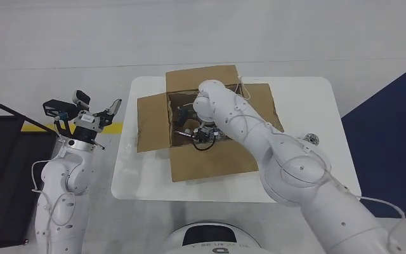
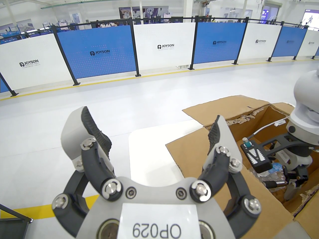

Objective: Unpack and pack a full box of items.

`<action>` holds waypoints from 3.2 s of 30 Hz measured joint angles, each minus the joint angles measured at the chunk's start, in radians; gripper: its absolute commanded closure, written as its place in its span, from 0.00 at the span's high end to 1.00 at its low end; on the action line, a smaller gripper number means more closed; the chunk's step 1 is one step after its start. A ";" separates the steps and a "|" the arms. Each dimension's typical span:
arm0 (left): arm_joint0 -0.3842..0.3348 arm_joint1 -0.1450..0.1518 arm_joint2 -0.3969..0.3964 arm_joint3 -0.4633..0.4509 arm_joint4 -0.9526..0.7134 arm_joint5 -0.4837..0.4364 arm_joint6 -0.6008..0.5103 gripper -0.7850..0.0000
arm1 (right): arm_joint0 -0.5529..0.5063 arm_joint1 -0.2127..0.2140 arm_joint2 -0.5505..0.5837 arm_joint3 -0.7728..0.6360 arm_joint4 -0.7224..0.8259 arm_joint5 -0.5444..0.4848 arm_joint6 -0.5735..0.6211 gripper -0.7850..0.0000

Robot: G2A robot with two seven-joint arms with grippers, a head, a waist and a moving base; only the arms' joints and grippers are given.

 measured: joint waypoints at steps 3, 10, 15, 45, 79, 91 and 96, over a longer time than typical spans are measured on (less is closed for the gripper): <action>0.000 0.000 0.000 0.000 0.000 0.000 0.000 1.00 | -0.003 -0.022 0.000 0.049 -0.032 0.034 -0.045 1.00; 0.000 0.000 0.000 0.000 0.000 0.000 0.000 1.00 | -0.003 -0.052 0.001 0.131 -0.078 0.081 -0.090 1.00; 0.000 0.000 0.000 0.000 0.000 0.000 0.000 1.00 | -0.016 -0.067 0.001 0.149 -0.093 0.066 -0.073 0.61; 0.000 0.000 0.000 0.000 0.000 0.000 0.000 1.00 | 0.101 -0.028 0.117 0.273 0.018 -0.109 -0.133 0.00; 0.000 0.000 0.000 0.000 0.000 0.000 0.000 1.00 | 0.198 0.149 0.182 0.253 0.107 -0.374 -0.304 1.00; 0.000 0.000 0.000 0.000 0.000 0.000 0.000 1.00 | 0.031 0.207 0.152 -0.280 -0.068 0.428 0.148 1.00; 0.000 0.000 0.000 0.000 0.000 0.000 0.000 1.00 | -0.033 0.281 0.195 -0.412 -0.118 0.530 0.185 1.00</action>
